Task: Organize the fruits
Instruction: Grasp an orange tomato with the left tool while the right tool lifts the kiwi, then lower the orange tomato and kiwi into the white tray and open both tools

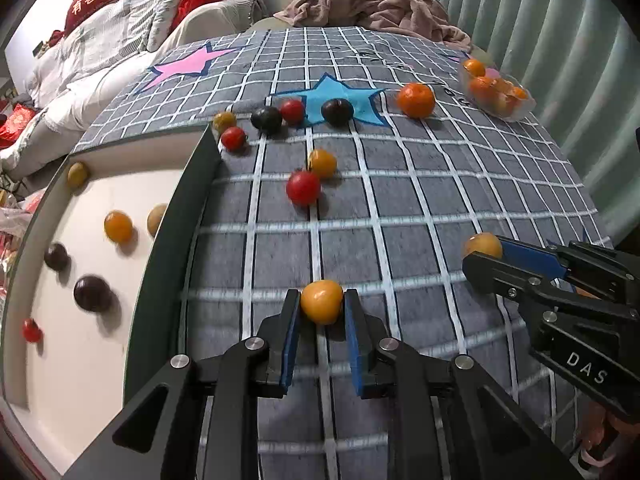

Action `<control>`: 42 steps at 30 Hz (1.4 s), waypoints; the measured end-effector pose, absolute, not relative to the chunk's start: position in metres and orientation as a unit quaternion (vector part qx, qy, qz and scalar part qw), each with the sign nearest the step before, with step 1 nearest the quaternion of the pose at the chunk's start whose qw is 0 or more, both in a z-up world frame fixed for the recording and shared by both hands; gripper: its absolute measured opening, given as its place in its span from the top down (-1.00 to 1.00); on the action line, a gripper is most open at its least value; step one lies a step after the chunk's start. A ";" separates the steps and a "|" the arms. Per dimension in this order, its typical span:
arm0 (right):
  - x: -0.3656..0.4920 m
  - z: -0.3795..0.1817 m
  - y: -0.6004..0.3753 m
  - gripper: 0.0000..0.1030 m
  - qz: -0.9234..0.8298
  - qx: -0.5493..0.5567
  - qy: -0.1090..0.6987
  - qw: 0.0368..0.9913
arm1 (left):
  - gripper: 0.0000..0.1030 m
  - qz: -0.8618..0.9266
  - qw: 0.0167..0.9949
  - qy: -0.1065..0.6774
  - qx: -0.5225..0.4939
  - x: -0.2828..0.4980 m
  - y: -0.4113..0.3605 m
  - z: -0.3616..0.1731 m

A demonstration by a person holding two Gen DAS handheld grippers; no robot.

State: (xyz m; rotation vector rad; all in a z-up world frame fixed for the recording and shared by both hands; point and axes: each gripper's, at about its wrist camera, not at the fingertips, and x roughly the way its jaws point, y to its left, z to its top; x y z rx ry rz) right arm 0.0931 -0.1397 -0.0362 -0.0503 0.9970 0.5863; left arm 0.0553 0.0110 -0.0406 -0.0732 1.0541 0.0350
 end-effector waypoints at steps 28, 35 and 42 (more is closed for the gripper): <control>0.030 0.029 -0.087 0.47 0.310 -0.051 0.440 0.841 | 0.56 0.025 0.889 0.451 -0.081 -0.025 0.075 0.010; 0.020 0.040 -0.046 0.47 0.336 -0.077 0.434 0.832 | 0.55 0.058 0.888 0.444 -0.100 -0.038 0.113 0.007; 0.009 0.043 -0.002 0.47 0.364 -0.101 0.433 0.819 | 0.55 0.102 0.883 0.444 -0.112 -0.048 0.159 -0.002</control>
